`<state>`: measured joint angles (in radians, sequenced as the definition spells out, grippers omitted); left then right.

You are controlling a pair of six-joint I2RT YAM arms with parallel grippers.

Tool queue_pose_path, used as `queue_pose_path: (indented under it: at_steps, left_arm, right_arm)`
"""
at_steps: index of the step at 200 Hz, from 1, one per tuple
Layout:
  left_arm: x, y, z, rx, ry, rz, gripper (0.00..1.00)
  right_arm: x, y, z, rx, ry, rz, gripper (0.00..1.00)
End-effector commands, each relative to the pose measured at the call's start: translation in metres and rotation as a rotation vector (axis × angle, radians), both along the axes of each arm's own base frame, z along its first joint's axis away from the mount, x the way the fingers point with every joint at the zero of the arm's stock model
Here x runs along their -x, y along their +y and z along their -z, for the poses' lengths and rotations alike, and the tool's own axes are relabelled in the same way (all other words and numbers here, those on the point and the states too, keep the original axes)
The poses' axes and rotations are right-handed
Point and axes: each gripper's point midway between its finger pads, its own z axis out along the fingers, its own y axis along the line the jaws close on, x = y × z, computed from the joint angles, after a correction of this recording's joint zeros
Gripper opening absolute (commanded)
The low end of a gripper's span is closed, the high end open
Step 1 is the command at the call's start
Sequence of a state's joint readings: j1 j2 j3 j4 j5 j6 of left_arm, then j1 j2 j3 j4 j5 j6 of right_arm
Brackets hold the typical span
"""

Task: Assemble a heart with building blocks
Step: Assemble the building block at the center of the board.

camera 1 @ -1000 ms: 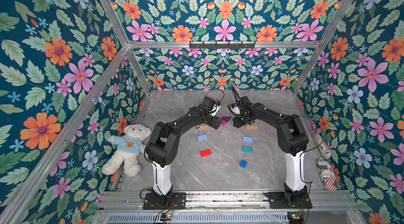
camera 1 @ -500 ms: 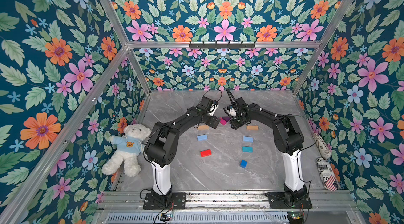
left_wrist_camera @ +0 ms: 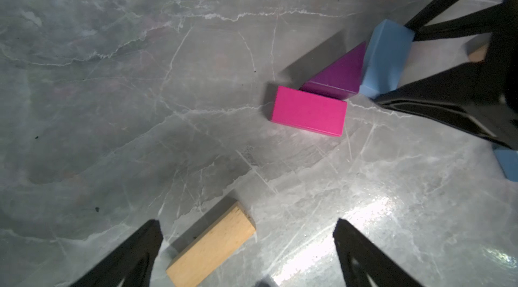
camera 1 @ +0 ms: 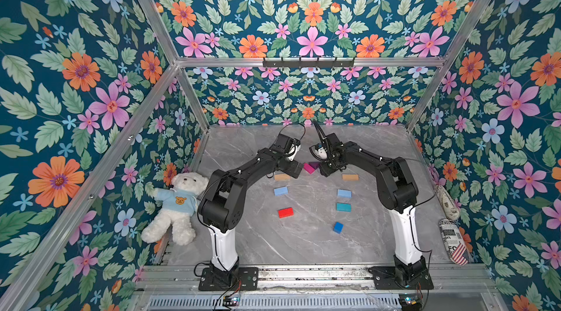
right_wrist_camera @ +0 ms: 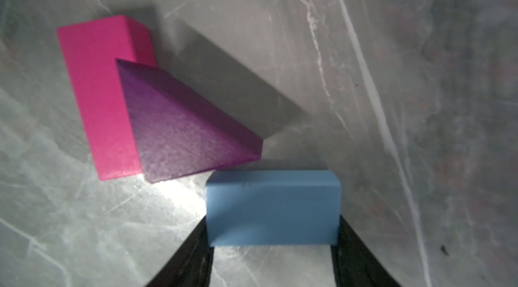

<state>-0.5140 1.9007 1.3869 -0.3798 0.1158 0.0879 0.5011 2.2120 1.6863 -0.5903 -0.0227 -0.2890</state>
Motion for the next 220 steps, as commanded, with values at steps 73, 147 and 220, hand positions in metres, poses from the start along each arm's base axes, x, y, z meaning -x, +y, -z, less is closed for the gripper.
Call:
queue_pose_path:
  at_steps: [73, 147, 220]
  left_arm:
    - [-0.006, -0.001, -0.002, 0.003, -0.019, 0.005, 1.00]
    - [-0.006, 0.000, -0.002, 0.005, -0.021, 0.004, 1.00]
    - [-0.007, 0.002, -0.001, 0.004, -0.022, 0.000, 1.00]
  right_arm:
    - [0.012, 0.006, 0.005, 0.000, 0.038, -0.047, 0.43]
    - [0.010, 0.008, 0.004, 0.001, 0.032, -0.049, 0.43]
    - [0.009, 0.010, 0.008, 0.002, 0.040, -0.050, 0.43]
